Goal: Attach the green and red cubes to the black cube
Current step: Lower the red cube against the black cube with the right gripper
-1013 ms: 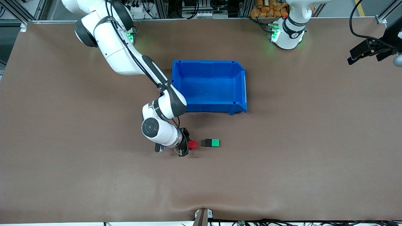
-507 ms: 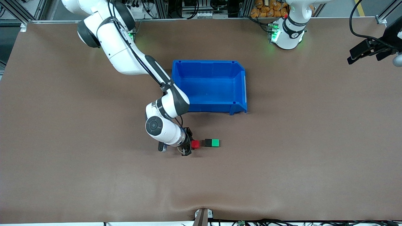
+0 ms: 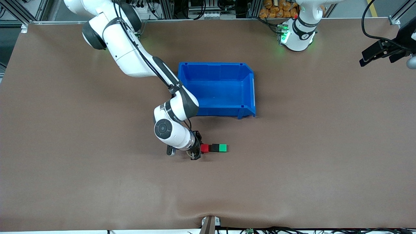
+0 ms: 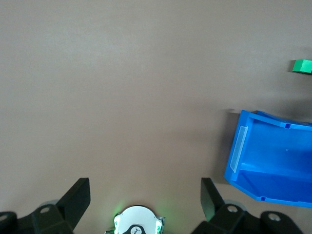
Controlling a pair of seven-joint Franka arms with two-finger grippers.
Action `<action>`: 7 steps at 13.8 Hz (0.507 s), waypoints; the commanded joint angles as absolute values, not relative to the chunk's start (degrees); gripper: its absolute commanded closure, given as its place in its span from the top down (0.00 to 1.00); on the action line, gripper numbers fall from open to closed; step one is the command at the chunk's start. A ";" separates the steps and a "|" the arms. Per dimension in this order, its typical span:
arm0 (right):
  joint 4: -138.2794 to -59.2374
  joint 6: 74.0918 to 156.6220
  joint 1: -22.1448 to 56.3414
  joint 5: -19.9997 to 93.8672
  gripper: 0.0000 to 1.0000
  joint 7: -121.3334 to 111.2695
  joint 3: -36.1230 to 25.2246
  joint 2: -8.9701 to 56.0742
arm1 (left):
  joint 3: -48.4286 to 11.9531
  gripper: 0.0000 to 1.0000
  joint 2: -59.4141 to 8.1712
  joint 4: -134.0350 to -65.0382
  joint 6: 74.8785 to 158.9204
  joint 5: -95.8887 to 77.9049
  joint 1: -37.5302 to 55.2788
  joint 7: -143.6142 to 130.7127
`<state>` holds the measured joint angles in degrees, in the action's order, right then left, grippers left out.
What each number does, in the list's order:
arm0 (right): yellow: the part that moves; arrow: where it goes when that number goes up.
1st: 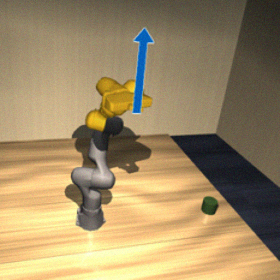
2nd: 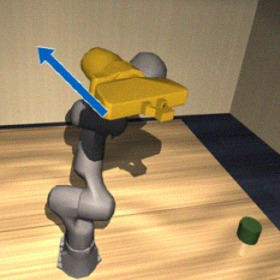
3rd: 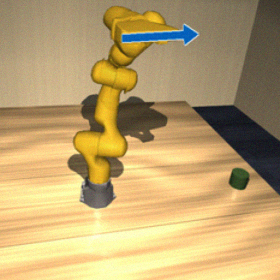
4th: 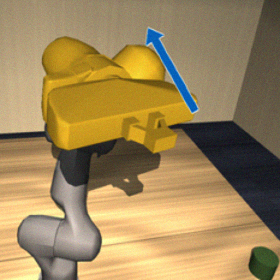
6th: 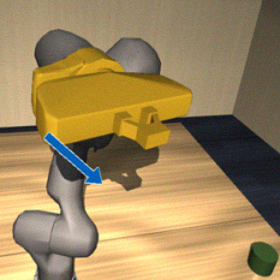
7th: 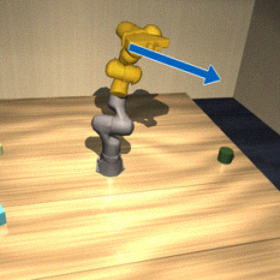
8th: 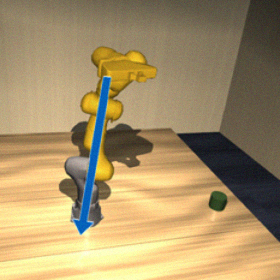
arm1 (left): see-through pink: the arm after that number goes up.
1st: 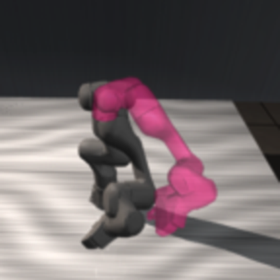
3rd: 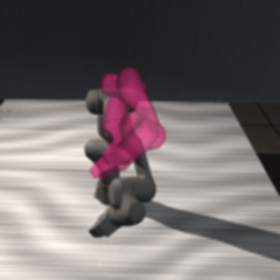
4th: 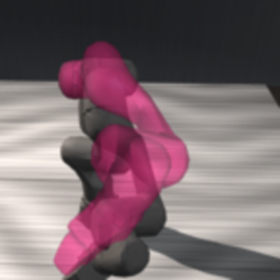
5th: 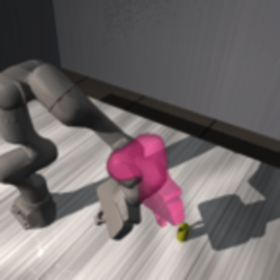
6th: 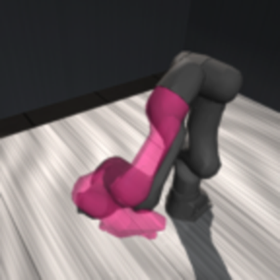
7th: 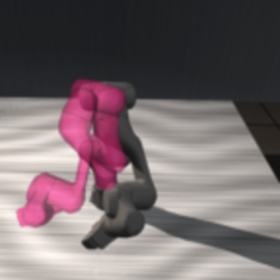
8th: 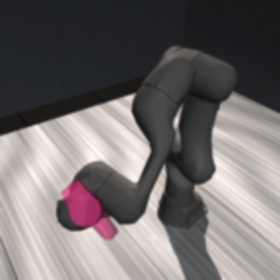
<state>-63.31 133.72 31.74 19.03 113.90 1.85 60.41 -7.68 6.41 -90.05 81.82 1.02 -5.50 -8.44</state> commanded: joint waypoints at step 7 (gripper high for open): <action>-60.12 134.65 33.13 19.60 0.00 115.66 1.32 63.11 | -7.91 1.00 6.59 -90.26 81.21 1.85 -5.36 -7.82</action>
